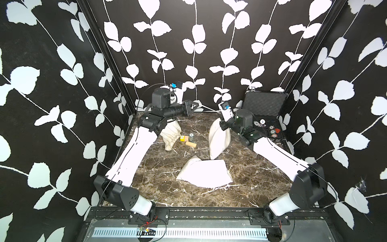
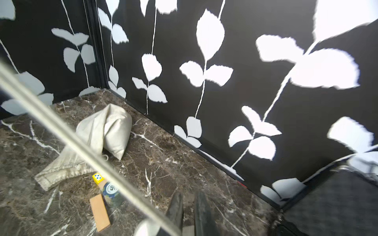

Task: Close the soil bag
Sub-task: Frap the soil bag at the center of the board.

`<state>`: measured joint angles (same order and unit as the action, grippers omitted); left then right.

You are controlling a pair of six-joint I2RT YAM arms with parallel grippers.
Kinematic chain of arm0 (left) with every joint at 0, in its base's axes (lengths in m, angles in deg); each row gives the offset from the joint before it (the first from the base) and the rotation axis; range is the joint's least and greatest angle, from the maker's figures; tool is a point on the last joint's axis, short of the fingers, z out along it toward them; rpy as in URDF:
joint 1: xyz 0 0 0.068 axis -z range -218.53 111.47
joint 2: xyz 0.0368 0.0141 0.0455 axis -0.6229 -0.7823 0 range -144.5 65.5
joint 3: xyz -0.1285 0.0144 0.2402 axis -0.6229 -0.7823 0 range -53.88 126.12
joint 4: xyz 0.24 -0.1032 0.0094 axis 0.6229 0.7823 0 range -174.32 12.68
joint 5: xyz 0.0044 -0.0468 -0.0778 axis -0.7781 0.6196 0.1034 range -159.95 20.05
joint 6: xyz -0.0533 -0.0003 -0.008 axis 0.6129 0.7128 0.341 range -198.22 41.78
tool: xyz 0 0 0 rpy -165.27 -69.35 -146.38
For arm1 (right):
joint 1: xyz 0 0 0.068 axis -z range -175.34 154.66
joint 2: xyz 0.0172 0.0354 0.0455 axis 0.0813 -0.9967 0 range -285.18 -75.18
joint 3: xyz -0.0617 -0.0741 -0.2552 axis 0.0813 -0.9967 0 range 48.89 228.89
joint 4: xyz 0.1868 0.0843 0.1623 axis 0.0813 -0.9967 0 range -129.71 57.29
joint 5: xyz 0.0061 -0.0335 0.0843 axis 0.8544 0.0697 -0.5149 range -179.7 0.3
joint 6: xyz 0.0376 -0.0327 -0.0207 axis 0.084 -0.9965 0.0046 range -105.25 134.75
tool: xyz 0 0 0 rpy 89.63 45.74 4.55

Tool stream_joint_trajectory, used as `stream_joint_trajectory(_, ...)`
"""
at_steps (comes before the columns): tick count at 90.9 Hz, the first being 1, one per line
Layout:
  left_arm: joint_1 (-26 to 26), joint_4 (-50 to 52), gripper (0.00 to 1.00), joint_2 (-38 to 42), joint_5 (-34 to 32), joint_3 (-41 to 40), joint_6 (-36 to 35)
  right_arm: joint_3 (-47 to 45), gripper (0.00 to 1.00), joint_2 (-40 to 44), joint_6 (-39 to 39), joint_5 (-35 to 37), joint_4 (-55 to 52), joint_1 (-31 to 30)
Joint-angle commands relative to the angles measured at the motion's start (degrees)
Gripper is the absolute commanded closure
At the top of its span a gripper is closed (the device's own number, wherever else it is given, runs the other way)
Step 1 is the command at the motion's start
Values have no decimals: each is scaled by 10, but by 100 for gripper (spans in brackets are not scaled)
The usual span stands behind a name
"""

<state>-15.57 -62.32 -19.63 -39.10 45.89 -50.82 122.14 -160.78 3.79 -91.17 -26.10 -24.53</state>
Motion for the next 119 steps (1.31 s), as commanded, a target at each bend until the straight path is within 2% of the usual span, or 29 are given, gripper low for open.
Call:
stream_joint_trajectory(1, -46, -108, 100, 89, -47, 67, -15, -1, 84, 28, -36, 172, -152, 57)
stream_joint_trajectory(7, -48, -119, 100, 99, -54, 44, -14, -11, 83, 18, -35, 187, -152, 78)
stream_joint_trajectory(20, -55, -158, 100, 113, -59, -39, 16, -35, 82, -63, -1, 224, -165, 119)
stream_joint_trajectory(32, -64, -198, 100, 111, -44, -105, 50, -71, 80, -101, 12, 210, -132, 128)
stream_joint_trajectory(42, -70, -207, 100, 107, -32, -120, 64, -70, 81, -102, 2, 213, -124, 132)
stream_joint_trajectory(51, -98, -223, 100, 118, -20, -120, 92, -39, 81, -84, -15, 262, -147, 143)
stream_joint_trajectory(62, -113, -221, 100, 153, -47, -128, 92, 29, 82, -73, -37, 318, -197, 163)
stream_joint_trajectory(73, -113, -223, 100, 170, -52, -144, 90, 50, 80, -70, -62, 325, -205, 165)
stream_joint_trajectory(92, -114, -233, 100, 166, -82, -212, 108, 24, 78, -154, -20, 336, -216, 190)
stream_joint_trajectory(103, -117, -233, 100, 154, -85, -242, 111, -26, 78, -161, -15, 284, -189, 191)
stream_joint_trajectory(119, -117, -265, 100, 112, -40, -254, 132, -54, 89, -114, 2, 119, -153, 179)
